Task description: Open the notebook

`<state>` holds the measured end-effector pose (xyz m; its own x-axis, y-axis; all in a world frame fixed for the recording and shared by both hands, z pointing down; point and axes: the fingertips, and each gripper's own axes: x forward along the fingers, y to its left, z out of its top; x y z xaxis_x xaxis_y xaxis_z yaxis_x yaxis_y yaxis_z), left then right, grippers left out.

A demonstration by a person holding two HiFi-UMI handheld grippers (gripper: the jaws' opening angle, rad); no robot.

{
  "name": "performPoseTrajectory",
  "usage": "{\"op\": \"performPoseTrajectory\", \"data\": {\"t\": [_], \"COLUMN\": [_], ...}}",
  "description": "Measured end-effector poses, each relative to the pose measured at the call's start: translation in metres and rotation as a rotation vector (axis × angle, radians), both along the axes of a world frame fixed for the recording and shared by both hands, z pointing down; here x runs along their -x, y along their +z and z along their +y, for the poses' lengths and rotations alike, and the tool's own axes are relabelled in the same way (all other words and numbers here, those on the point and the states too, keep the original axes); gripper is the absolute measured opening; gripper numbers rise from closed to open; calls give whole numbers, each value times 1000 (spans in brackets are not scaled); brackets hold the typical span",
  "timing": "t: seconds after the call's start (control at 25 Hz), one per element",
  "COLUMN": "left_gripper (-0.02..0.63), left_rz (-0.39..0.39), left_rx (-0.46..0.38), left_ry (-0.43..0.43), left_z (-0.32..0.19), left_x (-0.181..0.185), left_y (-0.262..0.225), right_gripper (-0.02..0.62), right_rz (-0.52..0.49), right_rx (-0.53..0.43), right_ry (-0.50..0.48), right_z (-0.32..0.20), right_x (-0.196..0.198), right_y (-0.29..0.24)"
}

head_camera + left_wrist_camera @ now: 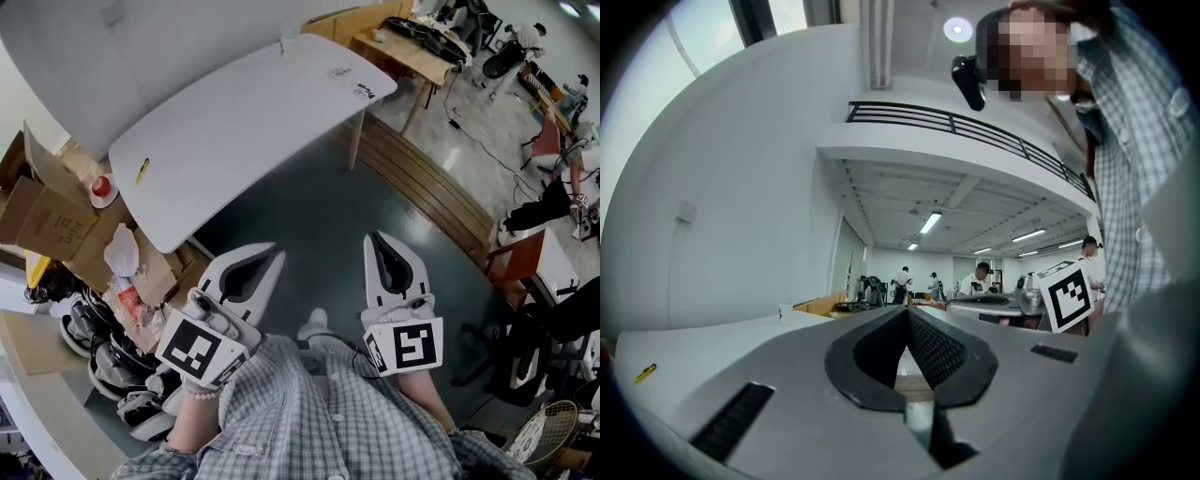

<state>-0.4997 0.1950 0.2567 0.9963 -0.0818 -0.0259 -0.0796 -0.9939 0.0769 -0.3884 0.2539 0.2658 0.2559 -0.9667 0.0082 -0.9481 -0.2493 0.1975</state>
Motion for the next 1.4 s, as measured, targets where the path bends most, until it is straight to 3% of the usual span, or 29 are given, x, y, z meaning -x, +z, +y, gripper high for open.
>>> {"op": "performPoseTrajectory", "data": {"t": [0.88,1.4], "left_gripper": [8,8], "left_rz": [36,7], "left_rx": [12,19], "left_ry": [-40,-7], "left_z": [-21,-18], "left_x": [-141,-173], "left_y": [-8,0], "right_gripper": [23,23], "right_rz": [-9,-28], "right_rx": [-7,26], "right_ry": [-11,33], "right_z": [-21,-11], "right_x": [-146,-177], "right_y": [4,19]}}
